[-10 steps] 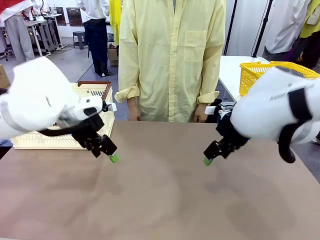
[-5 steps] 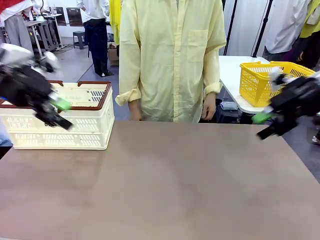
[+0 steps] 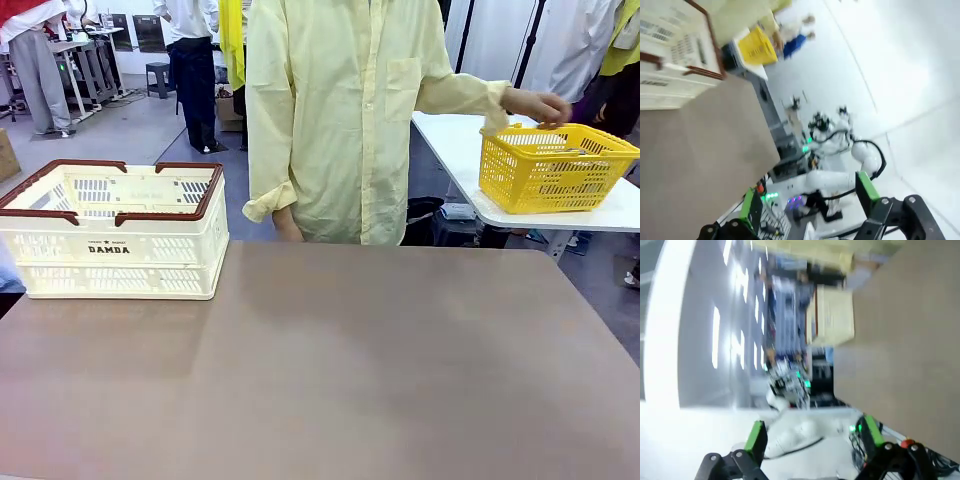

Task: Place the drinks into the Shopping basket.
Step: Pick up one drink and place it into the Shopping basket.

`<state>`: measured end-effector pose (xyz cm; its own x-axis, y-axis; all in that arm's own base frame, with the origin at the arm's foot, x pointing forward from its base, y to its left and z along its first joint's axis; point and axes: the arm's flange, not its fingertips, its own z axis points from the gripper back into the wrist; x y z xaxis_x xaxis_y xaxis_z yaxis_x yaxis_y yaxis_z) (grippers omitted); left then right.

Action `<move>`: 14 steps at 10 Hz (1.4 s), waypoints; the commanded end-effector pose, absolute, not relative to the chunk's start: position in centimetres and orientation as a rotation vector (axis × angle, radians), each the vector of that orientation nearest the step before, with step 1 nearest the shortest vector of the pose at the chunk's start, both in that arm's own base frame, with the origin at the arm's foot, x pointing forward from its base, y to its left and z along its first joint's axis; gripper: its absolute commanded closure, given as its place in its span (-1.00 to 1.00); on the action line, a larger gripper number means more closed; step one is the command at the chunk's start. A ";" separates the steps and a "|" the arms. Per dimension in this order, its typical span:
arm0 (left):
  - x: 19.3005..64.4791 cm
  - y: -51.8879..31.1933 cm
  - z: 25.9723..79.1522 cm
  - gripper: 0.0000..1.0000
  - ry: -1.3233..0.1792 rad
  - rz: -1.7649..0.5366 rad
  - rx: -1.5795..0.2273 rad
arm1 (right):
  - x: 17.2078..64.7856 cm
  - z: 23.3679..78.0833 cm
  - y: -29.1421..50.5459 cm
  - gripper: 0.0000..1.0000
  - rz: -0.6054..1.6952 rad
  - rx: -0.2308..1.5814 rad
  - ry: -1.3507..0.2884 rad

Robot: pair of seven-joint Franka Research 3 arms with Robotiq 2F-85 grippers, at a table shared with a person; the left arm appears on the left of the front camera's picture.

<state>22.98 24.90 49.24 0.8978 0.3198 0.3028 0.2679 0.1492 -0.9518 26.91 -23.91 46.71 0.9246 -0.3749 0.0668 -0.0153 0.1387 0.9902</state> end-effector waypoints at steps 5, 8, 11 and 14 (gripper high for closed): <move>22.5 26.7 47.0 -1.00 -0.526 0.103 -1.468 | 26.6 45.1 -25.6 -1.00 -0.332 1.435 -0.367; 22.5 26.7 47.0 -1.00 -0.526 0.103 -1.468 | 26.6 45.1 -25.6 -1.00 -0.332 1.435 -0.367; 22.5 26.7 47.0 -1.00 -0.526 0.103 -1.468 | 26.6 45.1 -25.6 -1.00 -0.332 1.435 -0.367; 22.5 26.7 47.0 -1.00 -0.526 0.103 -1.468 | 26.6 45.1 -25.6 -1.00 -0.332 1.435 -0.367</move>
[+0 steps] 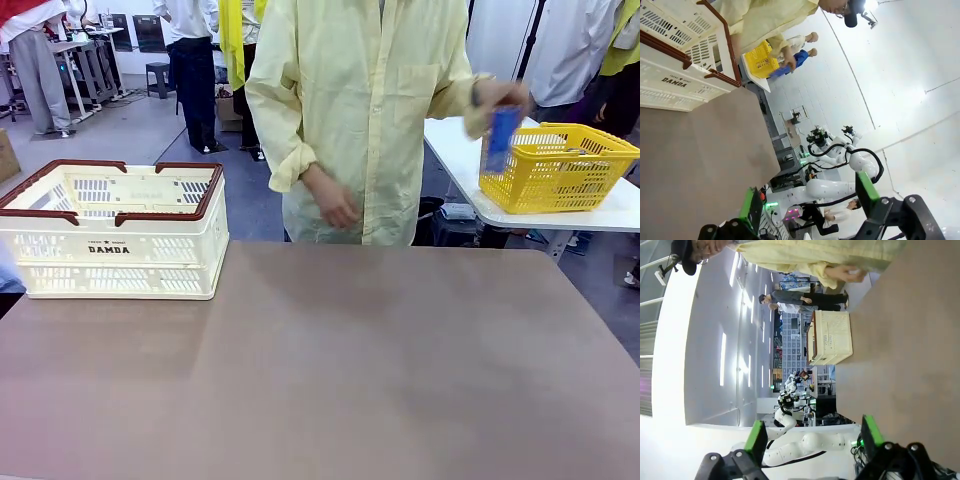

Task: Place the drinks into the Shopping basket.
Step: Pick up one drink and place it into the Shopping basket.

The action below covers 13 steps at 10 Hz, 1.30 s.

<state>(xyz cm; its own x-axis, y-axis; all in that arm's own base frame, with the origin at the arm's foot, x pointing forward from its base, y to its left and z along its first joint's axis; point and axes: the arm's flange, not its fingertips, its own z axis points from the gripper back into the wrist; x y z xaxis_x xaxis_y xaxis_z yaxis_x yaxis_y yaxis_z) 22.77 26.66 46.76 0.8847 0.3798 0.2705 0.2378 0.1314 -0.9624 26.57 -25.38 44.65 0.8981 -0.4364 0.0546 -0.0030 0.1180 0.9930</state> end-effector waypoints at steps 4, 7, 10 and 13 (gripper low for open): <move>22.5 26.7 47.0 -1.00 -0.526 0.103 -1.468 | 26.6 45.1 -25.6 -1.00 -0.332 1.435 -0.367; 22.5 26.7 47.0 -1.00 -0.526 0.103 -1.468 | 26.6 45.1 -25.6 -1.00 -0.332 1.435 -0.367; 22.5 26.7 47.0 -1.00 -0.526 0.103 -1.468 | 26.6 45.1 -25.6 -1.00 -0.332 1.435 -0.367; 22.5 26.7 47.0 -1.00 -0.526 0.103 -1.468 | 26.6 45.1 -25.6 -1.00 -0.332 1.435 -0.367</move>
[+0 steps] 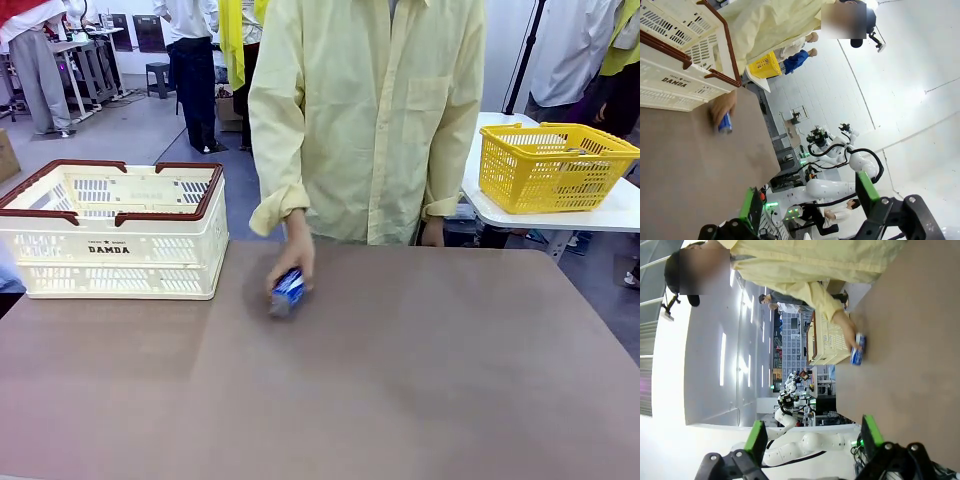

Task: Place the drinks into the Shopping basket.
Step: Pick up one drink and place it into the Shopping basket.

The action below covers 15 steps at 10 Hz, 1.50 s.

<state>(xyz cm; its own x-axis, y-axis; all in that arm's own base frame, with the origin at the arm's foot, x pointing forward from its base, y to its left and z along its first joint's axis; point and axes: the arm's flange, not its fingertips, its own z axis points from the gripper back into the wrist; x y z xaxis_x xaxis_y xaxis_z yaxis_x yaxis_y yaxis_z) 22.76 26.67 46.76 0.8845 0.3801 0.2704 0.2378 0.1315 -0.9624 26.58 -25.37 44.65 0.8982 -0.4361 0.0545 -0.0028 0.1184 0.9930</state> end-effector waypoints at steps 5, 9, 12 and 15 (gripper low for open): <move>22.5 26.7 47.0 -1.00 -0.526 0.103 -1.468 | 26.6 45.1 -25.6 -1.00 -0.332 1.435 -0.367; 22.5 26.7 47.0 -1.00 -0.526 0.103 -1.468 | 26.6 45.1 -25.6 -1.00 -0.332 1.435 -0.367; 22.5 26.7 47.0 -1.00 -0.526 0.103 -1.468 | 26.6 45.1 -25.6 -1.00 -0.332 1.435 -0.367; 22.5 26.7 47.0 -1.00 -0.526 0.103 -1.468 | 26.6 45.1 -25.6 -1.00 -0.332 1.435 -0.367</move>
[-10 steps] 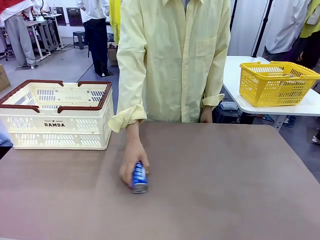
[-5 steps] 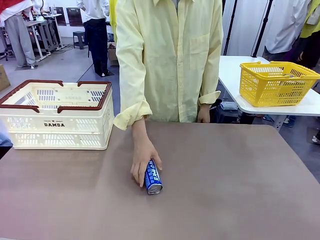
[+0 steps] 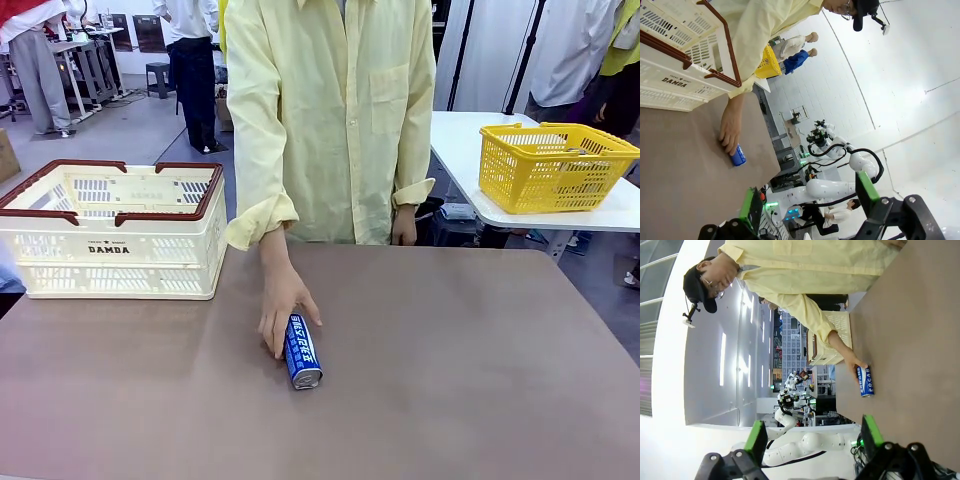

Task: Place the drinks into the Shopping basket.
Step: Pick up one drink and place it into the Shopping basket.

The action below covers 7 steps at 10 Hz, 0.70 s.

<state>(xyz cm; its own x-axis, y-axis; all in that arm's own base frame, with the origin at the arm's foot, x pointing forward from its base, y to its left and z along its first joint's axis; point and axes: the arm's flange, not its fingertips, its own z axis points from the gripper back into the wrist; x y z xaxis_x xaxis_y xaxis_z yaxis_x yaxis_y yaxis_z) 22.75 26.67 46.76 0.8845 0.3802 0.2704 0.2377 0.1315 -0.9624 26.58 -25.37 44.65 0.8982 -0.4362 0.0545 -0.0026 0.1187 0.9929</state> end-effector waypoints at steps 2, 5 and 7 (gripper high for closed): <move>22.5 26.7 47.0 -1.00 -0.526 0.103 -1.468 | 26.6 45.1 -25.6 -1.00 -0.332 1.435 -0.367; 22.5 26.7 47.0 -1.00 -0.526 0.103 -1.468 | 26.6 45.1 -25.6 -1.00 -0.332 1.435 -0.367; 22.8 26.7 46.8 -1.00 -0.521 0.110 -1.456 | 26.6 45.1 -25.6 -1.00 -0.332 1.435 -0.367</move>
<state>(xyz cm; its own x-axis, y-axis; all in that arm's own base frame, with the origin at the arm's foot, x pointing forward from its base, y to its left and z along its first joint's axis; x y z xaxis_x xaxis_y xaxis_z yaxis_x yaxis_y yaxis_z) 22.78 26.67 46.73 0.8848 0.3801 0.2694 0.2368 0.1312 -0.9627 26.58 -25.37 44.65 0.8982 -0.4363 0.0545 -0.0026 0.1187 0.9929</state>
